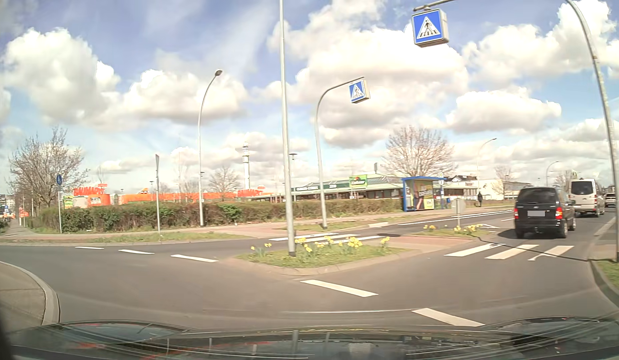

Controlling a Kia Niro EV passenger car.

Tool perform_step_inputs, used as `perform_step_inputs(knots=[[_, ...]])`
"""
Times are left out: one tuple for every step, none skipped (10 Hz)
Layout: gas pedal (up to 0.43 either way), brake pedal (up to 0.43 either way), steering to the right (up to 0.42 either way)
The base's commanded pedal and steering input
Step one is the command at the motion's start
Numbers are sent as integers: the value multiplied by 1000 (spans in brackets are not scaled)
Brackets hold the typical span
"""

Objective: Follow the waypoints while adhering to traffic rules and regulations

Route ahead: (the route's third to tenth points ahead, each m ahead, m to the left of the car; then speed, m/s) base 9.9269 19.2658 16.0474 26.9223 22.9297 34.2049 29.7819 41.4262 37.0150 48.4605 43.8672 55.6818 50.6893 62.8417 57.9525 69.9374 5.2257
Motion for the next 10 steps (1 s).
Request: perform_step_inputs(knots=[[59, 0, -427], [59, 0, -427], [59, 0, -425], [59, 0, -421], [59, 0, -420], [59, 0, -420], [59, 0, -420], [59, 0, -420], [59, 0, -420], [59, 0, -420]])
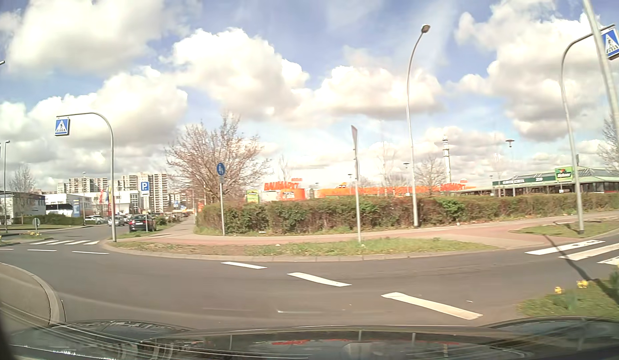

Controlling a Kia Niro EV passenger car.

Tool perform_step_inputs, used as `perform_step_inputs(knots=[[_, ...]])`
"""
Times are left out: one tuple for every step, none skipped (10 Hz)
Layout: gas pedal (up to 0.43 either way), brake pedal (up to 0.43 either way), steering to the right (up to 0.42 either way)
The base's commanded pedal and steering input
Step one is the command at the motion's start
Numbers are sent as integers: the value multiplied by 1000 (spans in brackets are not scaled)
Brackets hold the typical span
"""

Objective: Follow the waypoints while adhering to traffic rules and regulations

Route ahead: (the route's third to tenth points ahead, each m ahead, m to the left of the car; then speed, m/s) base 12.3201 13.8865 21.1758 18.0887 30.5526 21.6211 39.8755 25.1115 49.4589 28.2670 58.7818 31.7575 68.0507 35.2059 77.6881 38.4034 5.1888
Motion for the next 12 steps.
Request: perform_step_inputs(knots=[[59, 0, -420], [59, 0, -420], [59, 0, -420], [59, 0, -420], [59, 0, -420], [59, 0, -420], [59, 0, -420], [59, 0, -420], [59, 0, -419], [59, 0, -417], [59, 0, -411], [59, 0, -400]])
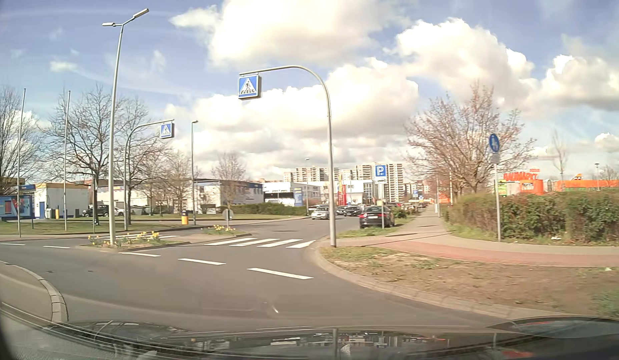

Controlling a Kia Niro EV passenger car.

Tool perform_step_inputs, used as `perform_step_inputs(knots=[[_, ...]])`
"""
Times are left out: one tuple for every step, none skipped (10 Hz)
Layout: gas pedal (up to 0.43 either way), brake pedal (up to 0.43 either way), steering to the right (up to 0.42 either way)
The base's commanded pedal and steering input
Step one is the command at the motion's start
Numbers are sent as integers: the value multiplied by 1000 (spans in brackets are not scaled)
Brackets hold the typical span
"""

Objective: Follow the waypoints while adhering to traffic rules and regulations

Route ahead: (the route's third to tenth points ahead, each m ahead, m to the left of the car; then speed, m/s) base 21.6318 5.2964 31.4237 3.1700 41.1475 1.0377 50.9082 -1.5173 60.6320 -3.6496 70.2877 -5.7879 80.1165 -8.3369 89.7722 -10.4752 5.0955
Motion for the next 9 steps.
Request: perform_step_inputs(knots=[[59, 0, -382], [59, 0, -365], [59, 0, -331], [59, 0, -304], [59, 0, -261], [59, 0, -213], [59, 0, -176], [59, 0, -127], [59, 0, -76]])
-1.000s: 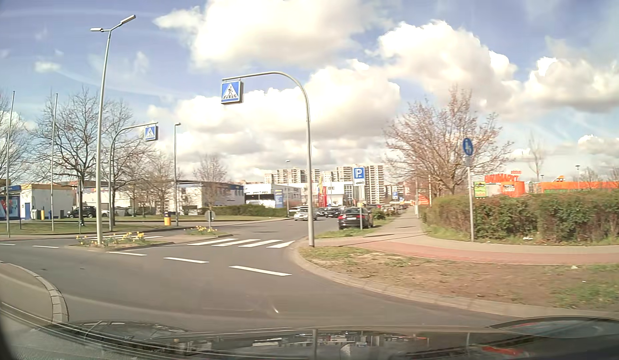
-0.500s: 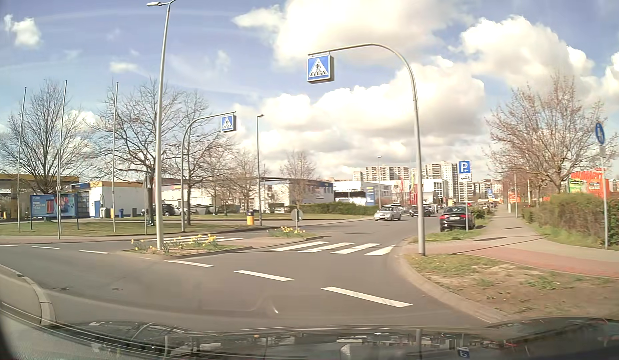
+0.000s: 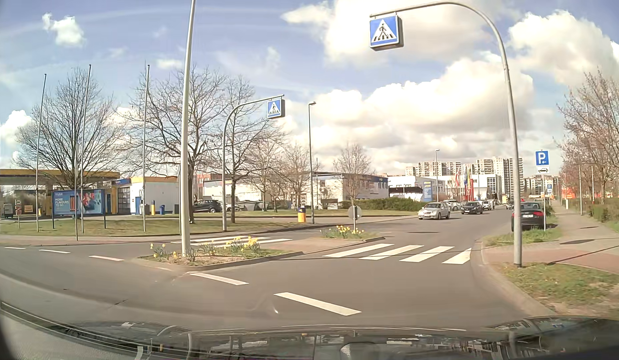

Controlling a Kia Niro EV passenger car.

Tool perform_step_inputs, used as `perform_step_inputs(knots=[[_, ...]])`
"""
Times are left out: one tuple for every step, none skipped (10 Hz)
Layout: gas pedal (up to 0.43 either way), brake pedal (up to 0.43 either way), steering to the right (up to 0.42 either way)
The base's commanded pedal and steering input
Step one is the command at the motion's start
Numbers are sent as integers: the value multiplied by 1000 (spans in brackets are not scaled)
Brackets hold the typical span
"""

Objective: Follow the waypoints while adhering to traffic rules and regulations

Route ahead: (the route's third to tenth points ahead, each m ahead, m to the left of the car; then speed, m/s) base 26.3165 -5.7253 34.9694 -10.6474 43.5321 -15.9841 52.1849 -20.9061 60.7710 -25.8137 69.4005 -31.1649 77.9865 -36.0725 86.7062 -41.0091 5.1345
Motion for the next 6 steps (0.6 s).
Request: perform_step_inputs(knots=[[59, 0, -40], [59, 0, 5], [59, 0, 44], [59, 0, 62], [67, 0, 81], [67, 0, 107]])
